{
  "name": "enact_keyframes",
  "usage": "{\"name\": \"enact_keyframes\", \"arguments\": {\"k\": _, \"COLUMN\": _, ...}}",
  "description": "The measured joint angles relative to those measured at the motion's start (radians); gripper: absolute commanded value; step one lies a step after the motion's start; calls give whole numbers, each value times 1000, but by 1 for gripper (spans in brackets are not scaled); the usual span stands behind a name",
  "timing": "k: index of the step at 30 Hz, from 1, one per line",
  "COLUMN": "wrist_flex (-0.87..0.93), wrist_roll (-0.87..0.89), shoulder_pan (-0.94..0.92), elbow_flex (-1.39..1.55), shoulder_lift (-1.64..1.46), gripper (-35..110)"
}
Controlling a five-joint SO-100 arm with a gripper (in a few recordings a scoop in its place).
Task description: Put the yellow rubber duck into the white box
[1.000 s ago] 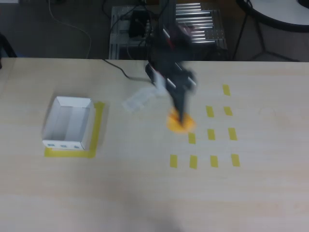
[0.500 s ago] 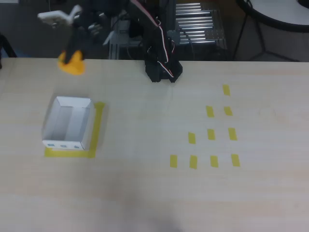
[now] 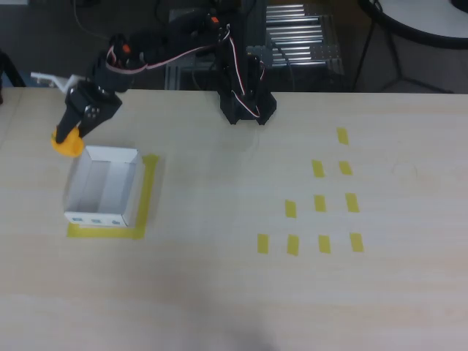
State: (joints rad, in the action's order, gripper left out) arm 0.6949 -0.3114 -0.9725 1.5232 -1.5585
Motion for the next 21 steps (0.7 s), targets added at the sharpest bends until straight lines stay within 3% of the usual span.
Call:
{"name": "enact_keyframes", "arguments": {"k": 11, "wrist_flex": -365, "wrist_roll": -167, "shoulder_pan": -31, "elbow_flex": 322, "shoulder_lift": 72, "gripper": 0}}
{"name": "enact_keyframes", "arguments": {"k": 17, "wrist_flex": -360, "wrist_roll": -195, "shoulder_pan": -12, "elbow_flex": 333, "shoulder_lift": 74, "gripper": 1}}
{"name": "enact_keyframes", "arguments": {"k": 21, "wrist_flex": -258, "wrist_roll": -179, "shoulder_pan": 11, "elbow_flex": 331, "shoulder_lift": 74, "gripper": 0}}
